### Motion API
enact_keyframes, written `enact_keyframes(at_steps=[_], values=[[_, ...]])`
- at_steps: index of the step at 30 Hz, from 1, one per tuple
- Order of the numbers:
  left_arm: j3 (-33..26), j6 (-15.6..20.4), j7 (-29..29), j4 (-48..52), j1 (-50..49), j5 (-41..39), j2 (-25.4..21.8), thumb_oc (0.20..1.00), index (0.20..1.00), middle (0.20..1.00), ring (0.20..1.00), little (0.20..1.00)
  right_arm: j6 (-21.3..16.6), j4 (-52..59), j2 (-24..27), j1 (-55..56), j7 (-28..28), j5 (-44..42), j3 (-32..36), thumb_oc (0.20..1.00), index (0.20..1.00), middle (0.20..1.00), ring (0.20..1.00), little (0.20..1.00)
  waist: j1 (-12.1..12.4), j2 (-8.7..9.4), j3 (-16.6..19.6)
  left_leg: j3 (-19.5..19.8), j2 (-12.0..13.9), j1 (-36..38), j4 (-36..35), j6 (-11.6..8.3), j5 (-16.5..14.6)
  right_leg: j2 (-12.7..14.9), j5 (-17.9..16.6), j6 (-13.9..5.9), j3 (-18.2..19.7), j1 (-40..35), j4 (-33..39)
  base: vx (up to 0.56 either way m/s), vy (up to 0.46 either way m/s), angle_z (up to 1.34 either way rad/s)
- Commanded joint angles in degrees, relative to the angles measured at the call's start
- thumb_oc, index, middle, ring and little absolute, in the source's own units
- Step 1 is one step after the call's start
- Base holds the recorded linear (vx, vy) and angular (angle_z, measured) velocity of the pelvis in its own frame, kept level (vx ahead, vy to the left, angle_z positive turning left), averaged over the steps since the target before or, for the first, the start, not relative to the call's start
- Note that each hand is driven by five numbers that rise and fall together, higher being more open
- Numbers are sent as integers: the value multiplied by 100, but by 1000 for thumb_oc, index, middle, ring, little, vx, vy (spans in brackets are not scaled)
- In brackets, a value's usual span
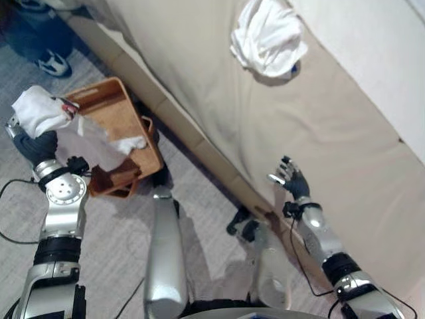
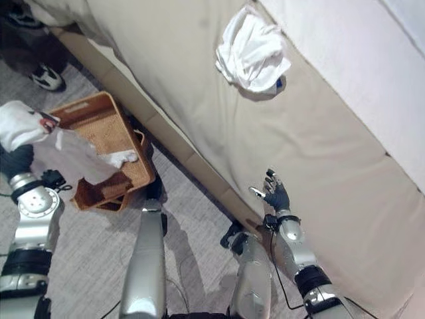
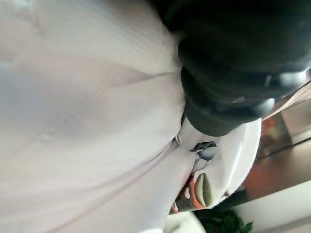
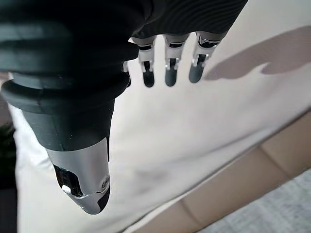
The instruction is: Pick up clothes into the bucket
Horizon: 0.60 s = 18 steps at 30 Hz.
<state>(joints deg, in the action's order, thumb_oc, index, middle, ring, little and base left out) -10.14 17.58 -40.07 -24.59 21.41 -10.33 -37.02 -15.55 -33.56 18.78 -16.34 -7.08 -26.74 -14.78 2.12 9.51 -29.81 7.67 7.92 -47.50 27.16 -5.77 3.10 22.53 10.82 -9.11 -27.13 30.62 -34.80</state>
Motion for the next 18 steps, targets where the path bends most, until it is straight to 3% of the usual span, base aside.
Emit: enact_keyframes(at_steps=[1,2,7,13,18], values=[[-90,250,-418,62,567,-117,-574,200,200,200,200,200,-396,187,131,26,-206,-336,24,1000,1000,1000,1000,1000,-53,203,1,-155,57,-363,626,117,-642,35,-794,-110,301,344,379,8,68,-4],[31,188,-480,-107,743,-80,-869,200,200,200,200,200,-480,300,176,35,-219,-426,-27,1000,1000,1000,1000,1000,-138,244,1,-151,43,-624,728,139,-674,52,-824,-138,342,608,301,13,51,-5],[349,101,-391,-431,1065,-83,-1122,200,200,200,200,200,-582,635,216,-28,-220,-523,-128,1000,1000,1000,1000,1000,-270,323,1,-187,5,-1122,951,173,-757,113,-820,-143,473,1142,149,12,50,-7],[615,47,-392,-1033,1558,-562,-864,200,200,200,200,200,-624,1200,373,-117,-253,-413,-303,1000,1000,1000,1000,1000,-529,492,1,-257,49,-1775,1165,201,-822,133,-900,-182,673,1951,36,3,39,-7],[623,-60,-287,-1465,1693,-987,-681,200,200,200,200,200,-600,1413,459,-33,-273,-392,-290,1000,1000,1000,1000,1000,-632,503,1,-282,68,-1988,1291,224,-843,156,-903,-201,785,2259,-81,14,25,-7]])
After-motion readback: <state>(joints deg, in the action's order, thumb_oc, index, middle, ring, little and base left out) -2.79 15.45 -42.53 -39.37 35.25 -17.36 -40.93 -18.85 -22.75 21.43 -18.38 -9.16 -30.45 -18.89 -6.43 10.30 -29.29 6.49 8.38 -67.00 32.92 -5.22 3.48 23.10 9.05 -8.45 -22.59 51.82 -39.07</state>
